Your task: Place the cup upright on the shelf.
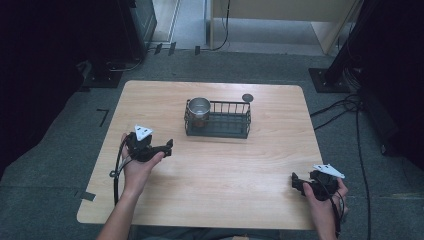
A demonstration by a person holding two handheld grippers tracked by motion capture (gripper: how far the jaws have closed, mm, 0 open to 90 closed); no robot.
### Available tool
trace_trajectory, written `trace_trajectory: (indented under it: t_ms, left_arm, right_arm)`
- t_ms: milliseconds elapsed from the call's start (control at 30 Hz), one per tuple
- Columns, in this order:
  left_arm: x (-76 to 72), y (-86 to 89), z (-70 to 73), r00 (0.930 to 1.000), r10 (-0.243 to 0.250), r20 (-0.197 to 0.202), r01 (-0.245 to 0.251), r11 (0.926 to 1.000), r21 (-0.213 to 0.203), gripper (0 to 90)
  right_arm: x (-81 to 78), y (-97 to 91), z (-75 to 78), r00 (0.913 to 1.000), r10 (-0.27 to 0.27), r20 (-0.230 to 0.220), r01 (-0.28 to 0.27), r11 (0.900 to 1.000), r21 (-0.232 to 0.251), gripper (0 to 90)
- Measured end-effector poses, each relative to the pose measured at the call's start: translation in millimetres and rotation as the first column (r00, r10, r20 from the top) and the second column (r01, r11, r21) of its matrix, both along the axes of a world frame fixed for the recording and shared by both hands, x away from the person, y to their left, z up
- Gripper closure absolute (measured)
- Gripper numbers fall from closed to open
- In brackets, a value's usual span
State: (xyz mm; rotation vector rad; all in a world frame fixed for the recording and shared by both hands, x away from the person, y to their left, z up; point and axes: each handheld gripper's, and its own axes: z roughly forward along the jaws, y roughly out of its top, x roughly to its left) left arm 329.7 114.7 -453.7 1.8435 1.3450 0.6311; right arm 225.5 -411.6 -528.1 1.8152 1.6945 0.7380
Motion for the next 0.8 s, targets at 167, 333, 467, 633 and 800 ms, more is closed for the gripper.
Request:
trace_trajectory:
  t_ms: [167, 333, 467, 633, 800]
  left_arm:
    - [-7.0, 11.4, -8.9, 0.9997, 0.021, -0.012, -0.021, 0.9998, -0.001, 0.0]
    - [-14.3, 23.7, -15.6, 0.9989, 0.041, -0.023, -0.042, 0.9991, -0.009, 0.0]
    - [-21.9, 34.4, -23.4, 0.9979, 0.055, -0.034, -0.055, 0.9984, -0.014, 0.0]
    - [-30.0, 48.1, -33.9, 0.9957, 0.079, -0.049, -0.079, 0.9967, -0.016, 0.0]
    - [-38.3, 60.6, -43.8, 0.9928, 0.102, -0.063, -0.101, 0.9948, 0.013, 0.0]
  right_arm:
    - [0.0, 0.0, 0.0, 1.0, 0.0, 0.0, 0.0, 1.0, 0.0, 0.0]
    - [0.0, 0.1, 0.0, 1.0, 0.0, 0.0, 0.0, 1.0, 0.001, 0.0]
    - [0.0, 0.0, 0.0, 1.0, 0.0, 0.0, 0.0, 1.0, 0.0, 0.0]
    - [0.0, 0.0, 0.0, 1.0, 0.0, 0.0, 0.0, 1.0, 0.0, 0.0]
    - [0.0, -0.1, 0.0, 1.0, 0.001, -0.001, -0.001, 1.0, -0.001, 0.0]
